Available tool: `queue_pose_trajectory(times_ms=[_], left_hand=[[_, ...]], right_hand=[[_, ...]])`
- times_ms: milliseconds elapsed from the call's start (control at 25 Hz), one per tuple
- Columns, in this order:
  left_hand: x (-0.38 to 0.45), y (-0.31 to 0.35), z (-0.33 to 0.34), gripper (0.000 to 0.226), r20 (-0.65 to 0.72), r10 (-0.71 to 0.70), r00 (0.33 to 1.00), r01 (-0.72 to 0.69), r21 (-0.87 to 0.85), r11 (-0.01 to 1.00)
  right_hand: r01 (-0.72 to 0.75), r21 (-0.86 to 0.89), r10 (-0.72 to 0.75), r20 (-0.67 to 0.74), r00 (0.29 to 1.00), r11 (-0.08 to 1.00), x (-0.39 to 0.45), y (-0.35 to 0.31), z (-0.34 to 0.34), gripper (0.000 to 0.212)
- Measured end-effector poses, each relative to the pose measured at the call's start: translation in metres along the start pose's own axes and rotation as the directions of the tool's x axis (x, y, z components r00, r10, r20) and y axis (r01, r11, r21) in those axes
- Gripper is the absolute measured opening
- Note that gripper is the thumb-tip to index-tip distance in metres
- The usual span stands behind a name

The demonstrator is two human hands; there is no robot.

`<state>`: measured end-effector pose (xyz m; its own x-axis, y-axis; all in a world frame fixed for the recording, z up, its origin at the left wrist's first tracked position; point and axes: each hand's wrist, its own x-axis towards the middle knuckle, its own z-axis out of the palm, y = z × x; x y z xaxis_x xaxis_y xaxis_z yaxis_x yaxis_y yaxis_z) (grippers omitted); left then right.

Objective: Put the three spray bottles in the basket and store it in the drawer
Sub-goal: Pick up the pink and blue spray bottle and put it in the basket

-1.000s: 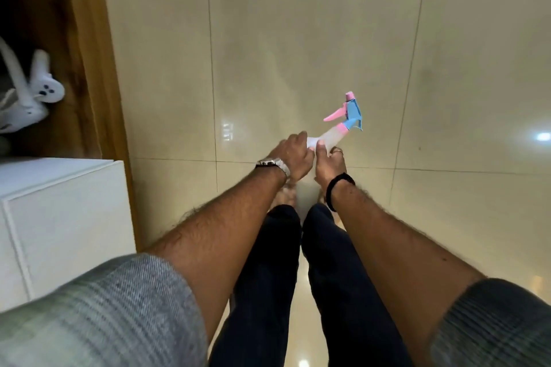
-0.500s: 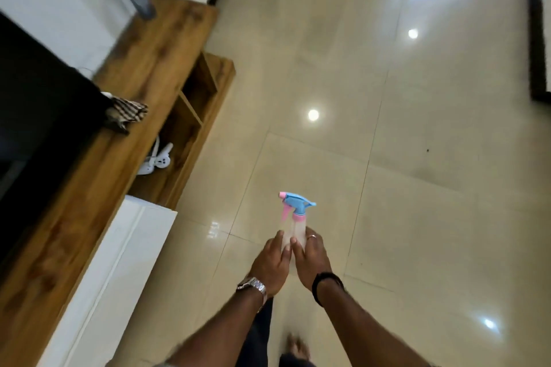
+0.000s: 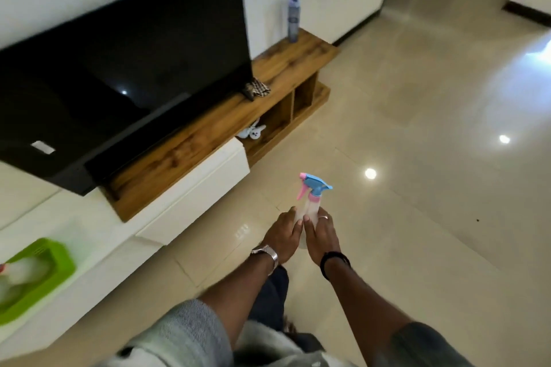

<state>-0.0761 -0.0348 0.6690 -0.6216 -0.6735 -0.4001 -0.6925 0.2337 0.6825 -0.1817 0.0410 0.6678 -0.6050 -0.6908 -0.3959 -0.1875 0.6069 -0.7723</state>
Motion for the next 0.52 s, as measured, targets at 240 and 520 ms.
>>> queue_pose_trajectory(times_ms=[240,520], left_hand=[[-0.121,-0.068,-0.042,0.046,-0.252,-0.157,0.955,0.124,-0.143,0.982],[-0.244,-0.2,-0.13,0.052,-0.477,-0.358,0.803,0.245,-0.283,0.927]], right_hand=[[0.252,-0.155,-0.207,0.262,0.943,0.955,-0.072,-0.033,0.081,0.049],[0.488,-0.167,-0.333,0.544,0.77,0.857,-0.15,-0.116,0.247,0.043]])
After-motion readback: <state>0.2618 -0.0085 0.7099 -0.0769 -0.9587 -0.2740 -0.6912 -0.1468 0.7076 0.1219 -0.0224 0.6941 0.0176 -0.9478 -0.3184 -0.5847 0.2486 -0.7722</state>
